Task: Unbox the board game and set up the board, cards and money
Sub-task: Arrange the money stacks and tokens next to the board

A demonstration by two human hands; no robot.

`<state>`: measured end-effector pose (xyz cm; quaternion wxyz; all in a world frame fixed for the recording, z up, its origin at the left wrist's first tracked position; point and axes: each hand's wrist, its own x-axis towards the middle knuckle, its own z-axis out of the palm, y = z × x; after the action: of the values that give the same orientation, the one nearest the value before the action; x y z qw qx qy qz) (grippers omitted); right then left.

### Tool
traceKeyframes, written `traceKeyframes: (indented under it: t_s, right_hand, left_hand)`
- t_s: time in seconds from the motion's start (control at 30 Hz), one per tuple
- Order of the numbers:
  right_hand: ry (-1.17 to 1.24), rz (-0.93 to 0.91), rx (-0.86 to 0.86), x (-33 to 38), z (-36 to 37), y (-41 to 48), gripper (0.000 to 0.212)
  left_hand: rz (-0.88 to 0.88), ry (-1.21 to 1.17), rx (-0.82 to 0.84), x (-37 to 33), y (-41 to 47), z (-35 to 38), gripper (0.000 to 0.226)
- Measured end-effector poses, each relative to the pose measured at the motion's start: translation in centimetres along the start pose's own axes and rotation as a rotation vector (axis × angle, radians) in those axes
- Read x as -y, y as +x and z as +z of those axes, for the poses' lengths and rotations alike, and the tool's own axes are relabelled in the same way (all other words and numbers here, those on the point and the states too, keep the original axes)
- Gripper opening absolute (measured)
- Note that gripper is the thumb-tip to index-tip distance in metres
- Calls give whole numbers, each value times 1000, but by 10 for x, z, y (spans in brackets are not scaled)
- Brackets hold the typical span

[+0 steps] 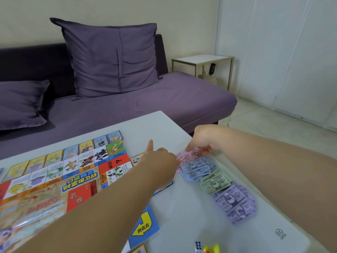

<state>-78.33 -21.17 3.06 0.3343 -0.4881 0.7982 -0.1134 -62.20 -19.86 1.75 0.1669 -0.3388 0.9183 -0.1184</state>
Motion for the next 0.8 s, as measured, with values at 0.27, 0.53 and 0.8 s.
traceKeyframes:
  t_s: [0.27, 0.53, 0.8]
  right_hand:
    - [107, 82, 20, -2, -4, 4, 19]
    - [160, 58, 48, 1, -1, 1, 25]
    - [309, 94, 90, -3, 1, 4, 9]
  left_hand:
    - [-9, -12, -5, -1, -4, 2, 61]
    - [-14, -13, -5, -3, -4, 3, 58]
    - [-4, 10, -27, -5, -5, 3, 55]
